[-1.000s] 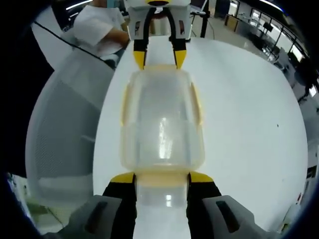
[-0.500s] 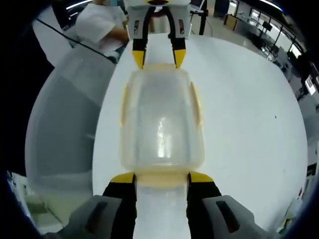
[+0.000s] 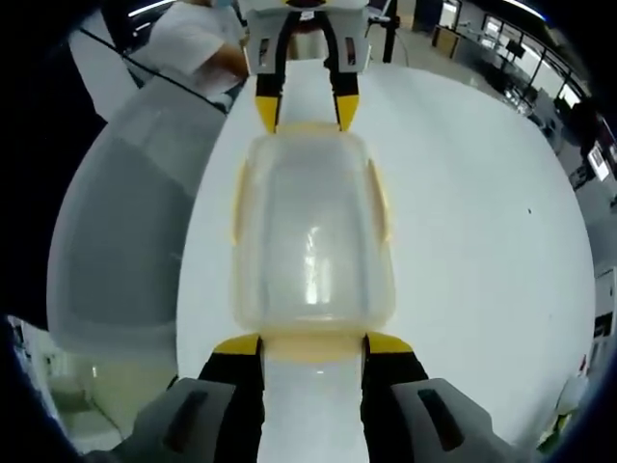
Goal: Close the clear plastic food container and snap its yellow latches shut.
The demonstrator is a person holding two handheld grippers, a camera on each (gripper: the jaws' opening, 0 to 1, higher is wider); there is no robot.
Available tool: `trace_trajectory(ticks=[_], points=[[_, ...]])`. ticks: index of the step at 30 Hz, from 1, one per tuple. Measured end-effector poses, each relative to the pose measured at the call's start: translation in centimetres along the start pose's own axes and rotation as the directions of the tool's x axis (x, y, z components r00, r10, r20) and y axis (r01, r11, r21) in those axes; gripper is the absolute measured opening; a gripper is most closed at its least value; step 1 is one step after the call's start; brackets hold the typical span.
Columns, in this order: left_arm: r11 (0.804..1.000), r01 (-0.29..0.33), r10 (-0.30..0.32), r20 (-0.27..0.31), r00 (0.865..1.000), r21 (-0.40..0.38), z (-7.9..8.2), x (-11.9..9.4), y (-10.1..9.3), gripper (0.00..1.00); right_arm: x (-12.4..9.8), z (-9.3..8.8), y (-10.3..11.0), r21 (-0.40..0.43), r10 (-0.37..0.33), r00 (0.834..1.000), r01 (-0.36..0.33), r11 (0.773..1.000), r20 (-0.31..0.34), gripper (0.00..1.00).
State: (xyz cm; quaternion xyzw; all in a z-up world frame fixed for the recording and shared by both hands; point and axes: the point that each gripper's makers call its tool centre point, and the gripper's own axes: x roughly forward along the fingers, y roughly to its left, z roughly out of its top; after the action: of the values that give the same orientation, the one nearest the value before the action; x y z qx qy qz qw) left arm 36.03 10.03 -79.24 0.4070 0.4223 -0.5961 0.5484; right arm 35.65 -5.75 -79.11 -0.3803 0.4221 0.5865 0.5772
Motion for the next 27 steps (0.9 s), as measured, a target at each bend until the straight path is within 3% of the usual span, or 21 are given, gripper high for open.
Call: trace_trajectory(ticks=[27], points=[[1.000,0.004,-0.003,-0.017,1.000,0.011,2.4,1.2,0.1,0.37,-0.3,-2.8,0.1,0.017,-0.012,1.000,0.013,1.000,-0.028,0.37]])
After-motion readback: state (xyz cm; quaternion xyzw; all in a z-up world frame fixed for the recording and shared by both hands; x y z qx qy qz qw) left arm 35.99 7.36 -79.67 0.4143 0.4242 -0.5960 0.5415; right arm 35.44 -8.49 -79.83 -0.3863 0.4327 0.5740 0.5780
